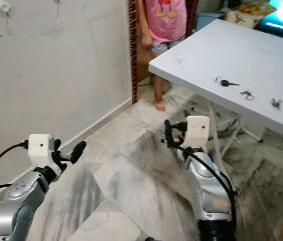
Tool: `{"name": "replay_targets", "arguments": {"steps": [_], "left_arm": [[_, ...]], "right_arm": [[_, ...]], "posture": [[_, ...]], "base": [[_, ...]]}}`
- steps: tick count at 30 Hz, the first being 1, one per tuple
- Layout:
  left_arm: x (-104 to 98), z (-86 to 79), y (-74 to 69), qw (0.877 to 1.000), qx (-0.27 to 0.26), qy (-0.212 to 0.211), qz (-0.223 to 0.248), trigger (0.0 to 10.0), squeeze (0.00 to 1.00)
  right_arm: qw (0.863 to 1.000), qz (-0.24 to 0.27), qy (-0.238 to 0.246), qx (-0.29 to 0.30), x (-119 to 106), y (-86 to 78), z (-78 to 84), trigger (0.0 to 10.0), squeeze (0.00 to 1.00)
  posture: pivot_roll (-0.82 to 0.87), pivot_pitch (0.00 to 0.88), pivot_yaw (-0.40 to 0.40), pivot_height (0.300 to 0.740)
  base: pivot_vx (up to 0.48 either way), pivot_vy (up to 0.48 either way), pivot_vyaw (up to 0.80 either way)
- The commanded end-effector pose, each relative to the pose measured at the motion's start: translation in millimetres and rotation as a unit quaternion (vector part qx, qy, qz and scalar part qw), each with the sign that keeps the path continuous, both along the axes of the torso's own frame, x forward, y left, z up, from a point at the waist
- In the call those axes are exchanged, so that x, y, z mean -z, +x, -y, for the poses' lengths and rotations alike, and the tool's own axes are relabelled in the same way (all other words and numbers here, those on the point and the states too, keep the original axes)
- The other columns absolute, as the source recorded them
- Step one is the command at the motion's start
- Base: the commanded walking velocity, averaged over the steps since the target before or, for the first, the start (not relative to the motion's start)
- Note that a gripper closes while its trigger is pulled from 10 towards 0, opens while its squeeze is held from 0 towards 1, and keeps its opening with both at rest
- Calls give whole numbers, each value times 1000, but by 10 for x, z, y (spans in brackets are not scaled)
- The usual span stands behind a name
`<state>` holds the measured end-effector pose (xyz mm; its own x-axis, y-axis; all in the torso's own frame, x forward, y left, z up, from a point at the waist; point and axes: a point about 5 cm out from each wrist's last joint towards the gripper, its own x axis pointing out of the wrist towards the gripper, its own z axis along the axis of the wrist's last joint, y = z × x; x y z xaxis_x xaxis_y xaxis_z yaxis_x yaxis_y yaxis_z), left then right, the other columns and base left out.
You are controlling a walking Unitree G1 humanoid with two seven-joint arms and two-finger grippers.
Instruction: Hang keys on a hook
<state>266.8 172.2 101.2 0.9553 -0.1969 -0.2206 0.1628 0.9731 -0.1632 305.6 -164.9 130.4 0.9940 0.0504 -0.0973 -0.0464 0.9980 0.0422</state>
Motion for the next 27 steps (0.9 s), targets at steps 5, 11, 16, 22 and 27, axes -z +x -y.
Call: {"name": "replay_targets", "arguments": {"steps": [5, 11, 16, 22, 27], "left_arm": [[18, -55, -27, 1000, -6, 6, -5, 10000, 0], [19, -38, -31, 1000, -4, 3, -6, 10000, 0], [15, -33, -23, 1000, -3, 3, -4, 10000, 0], [22, -20, -17, 1000, 0, 3, -6, 10000, 0], [19, -16, -5, 1000, 2, 3, -6, 10000, 0]], "right_arm": [[1000, -4, 9, -14, 7, 10, -107, 10000, 0], [1000, -6, 10, -13, 7, 7, -109, 10000, 0], [1000, -8, 9, -11, 13, 6, -113, 10000, 0], [1000, -5, 8, -8, -2, 13, -88, 10000, 0], [1000, -4, 8, -8, -7, 24, -100, 10000, 0]], "posture": [[36, 95, -2, 740], [31, 101, 0, 740], [28, 102, 4, 740], [23, 101, 6, 740], [25, 102, 6, 740]], "base": [[362, 0, -371], [358, 0, -444], [352, 0, -743], [337, 0, -781], [321, 0, -779]]}}
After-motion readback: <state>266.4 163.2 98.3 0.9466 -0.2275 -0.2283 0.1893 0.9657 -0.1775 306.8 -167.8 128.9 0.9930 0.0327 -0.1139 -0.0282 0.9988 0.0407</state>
